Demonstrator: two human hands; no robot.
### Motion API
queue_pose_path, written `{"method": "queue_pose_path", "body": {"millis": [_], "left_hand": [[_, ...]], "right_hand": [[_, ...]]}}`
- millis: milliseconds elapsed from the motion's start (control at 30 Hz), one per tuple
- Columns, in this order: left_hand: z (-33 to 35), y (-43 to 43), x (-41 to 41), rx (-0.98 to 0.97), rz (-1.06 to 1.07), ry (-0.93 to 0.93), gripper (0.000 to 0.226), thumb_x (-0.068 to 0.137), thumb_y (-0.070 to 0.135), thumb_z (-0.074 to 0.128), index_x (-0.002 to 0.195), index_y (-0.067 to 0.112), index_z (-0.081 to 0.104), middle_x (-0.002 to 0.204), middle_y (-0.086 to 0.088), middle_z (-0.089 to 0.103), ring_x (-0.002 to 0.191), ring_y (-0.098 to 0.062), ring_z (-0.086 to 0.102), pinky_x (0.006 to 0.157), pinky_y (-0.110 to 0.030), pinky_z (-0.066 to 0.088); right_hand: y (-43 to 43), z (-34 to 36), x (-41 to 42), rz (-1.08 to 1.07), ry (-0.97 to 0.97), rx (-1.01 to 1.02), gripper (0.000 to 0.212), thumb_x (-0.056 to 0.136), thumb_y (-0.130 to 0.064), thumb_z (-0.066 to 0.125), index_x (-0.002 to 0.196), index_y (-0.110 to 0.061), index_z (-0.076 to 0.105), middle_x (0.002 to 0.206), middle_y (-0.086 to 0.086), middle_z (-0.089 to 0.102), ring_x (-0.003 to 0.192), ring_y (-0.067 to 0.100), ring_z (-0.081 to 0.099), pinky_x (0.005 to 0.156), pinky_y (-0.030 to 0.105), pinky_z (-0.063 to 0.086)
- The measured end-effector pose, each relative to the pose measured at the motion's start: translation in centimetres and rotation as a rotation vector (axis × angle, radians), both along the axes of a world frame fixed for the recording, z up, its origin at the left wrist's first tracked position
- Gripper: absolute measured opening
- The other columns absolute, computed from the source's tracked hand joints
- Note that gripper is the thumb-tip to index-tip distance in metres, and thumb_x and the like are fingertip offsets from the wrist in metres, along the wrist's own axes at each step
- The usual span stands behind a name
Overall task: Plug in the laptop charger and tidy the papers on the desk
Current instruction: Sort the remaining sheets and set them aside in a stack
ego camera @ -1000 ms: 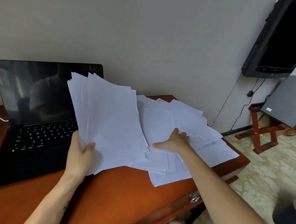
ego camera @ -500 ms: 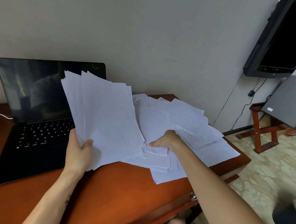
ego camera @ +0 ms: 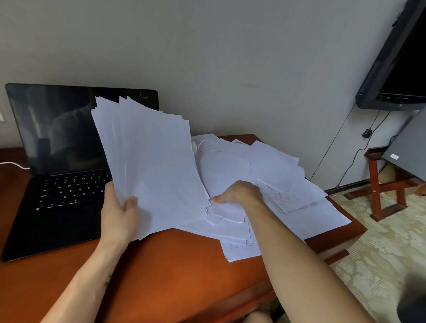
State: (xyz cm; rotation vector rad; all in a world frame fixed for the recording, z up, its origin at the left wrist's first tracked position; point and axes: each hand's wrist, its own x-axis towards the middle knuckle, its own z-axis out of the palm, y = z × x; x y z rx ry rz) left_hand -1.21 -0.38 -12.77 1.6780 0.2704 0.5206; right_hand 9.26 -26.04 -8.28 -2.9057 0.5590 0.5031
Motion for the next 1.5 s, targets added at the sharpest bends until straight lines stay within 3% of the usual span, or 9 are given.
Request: {"method": "queue_pose_path", "body": {"millis": [433,500,633,733,867,1000,1133,1300,1500], "left_hand": [[-0.5,0.1,0.2,-0.013,0.002,0.016,0.053,0.102,0.001,0.053,0.151,0.018,0.041,0.138,-0.002,0.057,0.129,-0.024,0.054,0.112,-0.044,0.044],[-0.4,0.1,0.2,-0.015,-0.003,0.019,0.053,0.102,0.001,0.053,0.15,0.019,0.041,0.137,-0.001,0.057,0.128,-0.025,0.055,0.111,-0.043,0.044],[-0.4,0.1,0.1,-0.019,-0.008,0.018,0.054,0.102,0.001,0.053,0.151,0.019,0.041,0.138,-0.001,0.057,0.129,-0.024,0.054,0.112,-0.043,0.043],[-0.3,0.0,0.0,-0.03,-0.011,0.013,0.053,0.102,0.0,0.053,0.151,0.019,0.04,0.136,0.002,0.056,0.127,-0.021,0.054,0.11,-0.039,0.043],[-0.2,0.1,0.0,-0.039,-0.019,0.01,0.053,0.103,0.0,0.053,0.151,0.018,0.04,0.136,0.002,0.055,0.127,-0.02,0.053,0.11,-0.04,0.042],[-0.1,0.0,-0.1,-0.043,-0.018,0.01,0.053,0.103,0.0,0.052,0.151,0.018,0.04,0.133,0.003,0.055,0.124,-0.018,0.052,0.109,-0.038,0.042],[0.0,0.0,-0.1,-0.05,-0.018,0.01,0.054,0.102,-0.001,0.053,0.15,0.02,0.041,0.132,0.005,0.055,0.124,-0.017,0.052,0.109,-0.037,0.041],[0.3,-0.1,-0.3,-0.068,-0.027,0.01,0.054,0.102,-0.001,0.053,0.15,0.019,0.042,0.133,0.003,0.056,0.124,-0.017,0.053,0.11,-0.037,0.042],[0.6,-0.3,-0.6,-0.112,-0.055,0.017,0.05,0.1,-0.004,0.051,0.143,0.021,0.046,0.123,0.009,0.061,0.114,-0.014,0.059,0.103,-0.036,0.046]], "right_hand": [[-0.7,-3.3,2.6,-0.192,-0.033,0.148,0.128,0.06,-0.091,0.065,0.147,-0.003,0.034,0.15,0.017,0.036,0.142,0.041,0.035,0.116,0.049,0.038],[-1.0,-4.8,3.6,-0.244,-0.074,0.256,0.128,0.057,-0.083,0.076,0.147,-0.003,0.035,0.151,0.017,0.038,0.142,0.04,0.039,0.115,0.05,0.039],[-1.9,-4.8,3.0,-0.398,-0.227,0.593,0.101,0.05,-0.046,0.094,0.128,-0.005,0.046,0.137,0.015,0.058,0.127,0.038,0.055,0.109,0.054,0.044],[-2.0,-3.0,0.7,-0.426,-0.345,0.723,0.043,0.081,-0.029,0.082,0.101,-0.01,0.048,0.107,0.013,0.064,0.103,0.033,0.065,0.09,0.039,0.055],[-2.4,-3.0,-0.6,-0.267,-0.481,0.778,0.021,0.092,-0.02,0.067,0.105,-0.009,0.054,0.104,0.005,0.062,0.091,0.027,0.059,0.076,0.029,0.046],[-2.8,-2.8,-0.8,-0.143,-0.586,0.9,0.025,0.093,-0.01,0.061,0.117,-0.01,0.066,0.111,0.005,0.071,0.102,0.026,0.066,0.082,0.03,0.05],[-4.0,-0.7,-0.8,-0.076,-0.665,0.983,0.022,0.093,-0.007,0.059,0.11,-0.018,0.068,0.107,0.001,0.072,0.104,0.026,0.068,0.092,0.039,0.054],[-6.4,2.3,-1.6,-0.051,-0.787,1.028,0.022,0.093,-0.009,0.06,0.099,-0.028,0.07,0.106,0.0,0.075,0.102,0.024,0.07,0.091,0.041,0.056],[-9.4,4.7,-3.8,-0.104,-0.934,1.135,0.022,0.1,-0.014,0.057,0.119,-0.017,0.068,0.106,-0.013,0.07,0.093,0.003,0.065,0.076,0.019,0.049]]}}
